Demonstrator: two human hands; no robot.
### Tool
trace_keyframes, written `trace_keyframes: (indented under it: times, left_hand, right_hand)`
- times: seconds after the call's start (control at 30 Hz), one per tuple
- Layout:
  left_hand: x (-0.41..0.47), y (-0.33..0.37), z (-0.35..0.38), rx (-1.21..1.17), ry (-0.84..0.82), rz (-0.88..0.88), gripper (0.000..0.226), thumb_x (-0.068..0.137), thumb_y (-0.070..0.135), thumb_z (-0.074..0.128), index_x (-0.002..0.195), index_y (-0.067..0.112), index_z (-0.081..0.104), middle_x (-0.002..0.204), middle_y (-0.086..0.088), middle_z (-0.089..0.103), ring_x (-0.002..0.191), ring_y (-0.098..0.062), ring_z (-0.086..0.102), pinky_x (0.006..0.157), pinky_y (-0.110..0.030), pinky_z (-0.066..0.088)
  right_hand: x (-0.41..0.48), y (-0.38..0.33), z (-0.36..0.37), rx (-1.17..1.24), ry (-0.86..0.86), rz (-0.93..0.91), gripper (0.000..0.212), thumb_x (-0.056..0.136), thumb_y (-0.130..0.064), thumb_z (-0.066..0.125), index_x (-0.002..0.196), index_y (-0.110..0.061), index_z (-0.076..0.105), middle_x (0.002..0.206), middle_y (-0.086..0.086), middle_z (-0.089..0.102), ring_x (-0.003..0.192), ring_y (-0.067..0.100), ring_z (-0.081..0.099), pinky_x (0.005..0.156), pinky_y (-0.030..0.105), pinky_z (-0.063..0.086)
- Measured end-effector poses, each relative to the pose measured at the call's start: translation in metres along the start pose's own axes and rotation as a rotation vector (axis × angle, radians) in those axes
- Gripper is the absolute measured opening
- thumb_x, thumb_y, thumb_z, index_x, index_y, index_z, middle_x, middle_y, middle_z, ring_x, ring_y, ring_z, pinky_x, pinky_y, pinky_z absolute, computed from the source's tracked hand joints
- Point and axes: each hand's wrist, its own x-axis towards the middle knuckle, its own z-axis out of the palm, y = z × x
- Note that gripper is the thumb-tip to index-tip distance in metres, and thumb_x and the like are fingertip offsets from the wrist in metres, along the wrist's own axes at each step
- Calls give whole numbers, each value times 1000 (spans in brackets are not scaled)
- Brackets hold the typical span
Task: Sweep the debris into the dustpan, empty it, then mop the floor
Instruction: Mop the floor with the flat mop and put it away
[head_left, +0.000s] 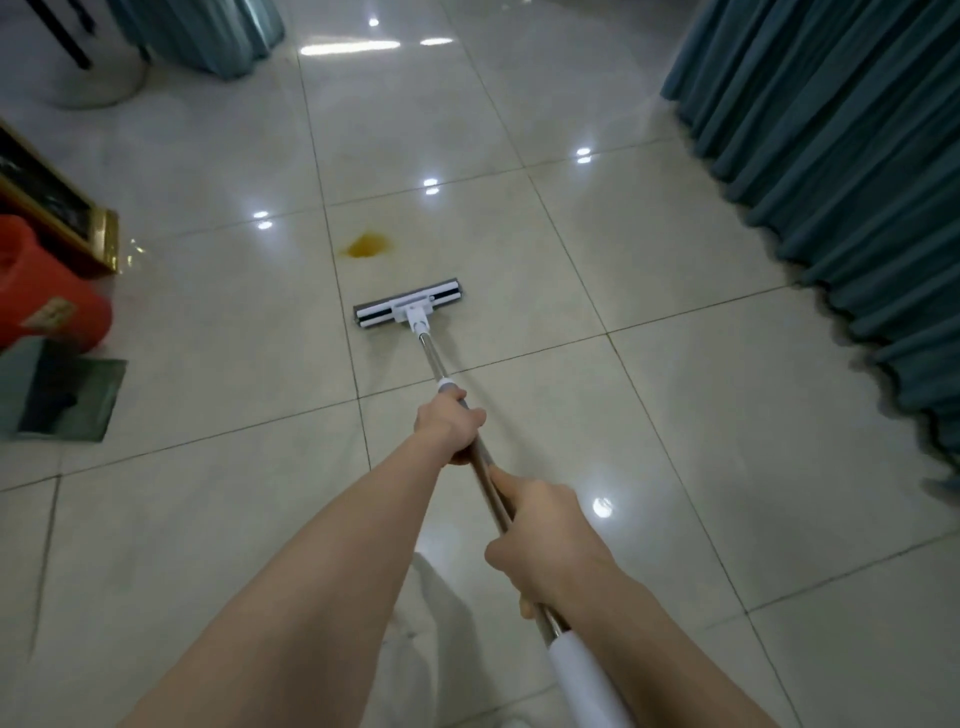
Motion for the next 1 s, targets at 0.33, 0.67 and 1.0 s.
trace_keyframes:
  times: [0.33, 0.67, 1.0]
  left_hand:
    - [-2, -15, -32, -147, 48, -23, 44, 82, 18, 62, 125, 26, 55, 120, -11, 50, 96, -33, 60, 56, -37, 57]
    - [67, 27, -65, -150, 107, -6, 32, 80, 16, 61, 110, 28, 59, 115, -11, 55, 93, -33, 61, 56, -39, 58]
    - [240, 98, -169, -86, 124, 13, 40, 82, 19, 61, 120, 29, 56, 112, -13, 56, 89, -32, 63, 65, -44, 60]
  right_hand:
    - [2, -30, 11, -58, -34, -28, 60, 81, -1, 48, 135, -27, 46, 80, 4, 53, 65, 26, 56, 70, 39, 60]
    - [75, -74, -7, -23, -12, -3, 61, 82, -4, 50, 136, -33, 45, 93, 7, 59, 68, 29, 60, 71, 41, 60]
    - [243, -196, -38, -38, -36, 3, 87, 80, 2, 43, 144, -51, 18, 86, 7, 57, 72, 31, 62, 70, 43, 60]
